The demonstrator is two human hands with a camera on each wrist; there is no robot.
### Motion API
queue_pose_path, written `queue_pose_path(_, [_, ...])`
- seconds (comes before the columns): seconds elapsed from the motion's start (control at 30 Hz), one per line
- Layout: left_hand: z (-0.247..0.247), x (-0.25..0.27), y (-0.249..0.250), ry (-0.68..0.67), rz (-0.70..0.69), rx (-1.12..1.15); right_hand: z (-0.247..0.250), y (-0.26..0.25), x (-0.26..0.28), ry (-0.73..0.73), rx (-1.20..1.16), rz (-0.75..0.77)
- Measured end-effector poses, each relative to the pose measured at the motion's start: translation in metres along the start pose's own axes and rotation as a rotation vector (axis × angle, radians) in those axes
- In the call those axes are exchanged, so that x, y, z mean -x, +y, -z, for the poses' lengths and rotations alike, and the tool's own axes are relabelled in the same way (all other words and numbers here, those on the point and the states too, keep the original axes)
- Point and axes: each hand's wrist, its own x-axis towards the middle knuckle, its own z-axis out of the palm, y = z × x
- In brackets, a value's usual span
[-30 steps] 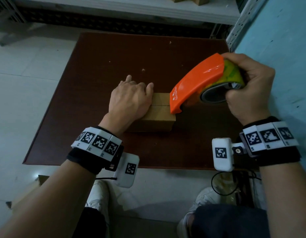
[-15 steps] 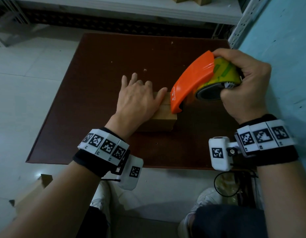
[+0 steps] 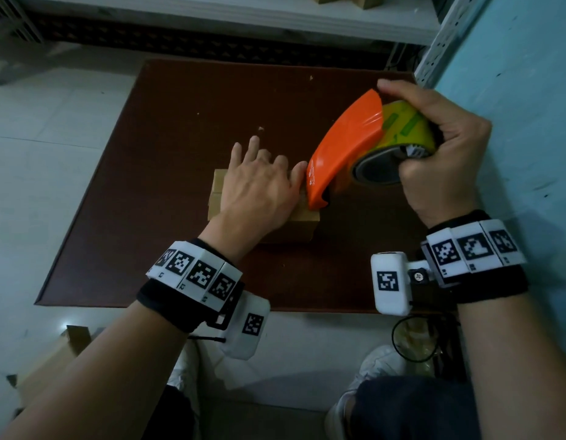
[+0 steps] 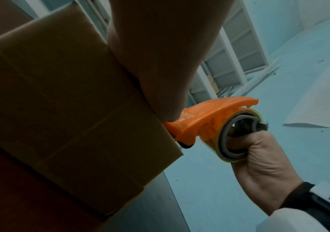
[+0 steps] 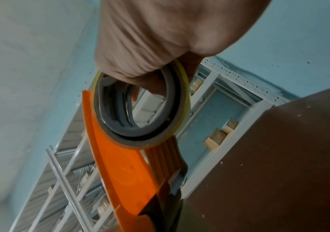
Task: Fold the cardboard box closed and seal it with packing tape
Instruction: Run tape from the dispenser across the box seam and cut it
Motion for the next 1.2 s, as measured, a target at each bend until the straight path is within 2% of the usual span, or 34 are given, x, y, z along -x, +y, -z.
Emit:
queue_pose_path(0.27, [0.004, 0.0, -0.02, -0.016, -0.031, 0.046, -0.016, -0.003, -0.002, 0.06, -0.051, -0.034])
queue_pose_path(0.43, [0.013, 0.004, -0.04, -0.056, -0.025, 0.064, -0.03, -0.011, 0.0, 0.125, -0.233, -0.259])
queue_pose_path(0.57, [0.014, 0.005, -0.046, -0.028, -0.044, 0.041, -0.041, -0.013, 0.001, 0.07, -0.222, -0.277])
queue_pose_path(0.7, [0.013, 0.003, -0.046, 0.032, -0.036, 0.044, -0.047, -0.013, 0.002, 0.047, -0.372, -0.322])
queue_pose_path(0.9, [0.011, 0.005, -0.047, 0.06, -0.05, 0.074, -0.055, -0.017, 0.0, 0.092, -0.783, -0.504])
queue_pose_path(1.07, [0.011, 0.005, -0.047, 0.065, -0.051, 0.017, -0.051, -0.018, -0.001, 0.048, -0.741, -0.507])
queue_pose_path(1.2, [0.01, 0.003, -0.046, 0.057, -0.05, 0.026, -0.047, -0.017, 0.001, 0.077, -0.683, -0.513])
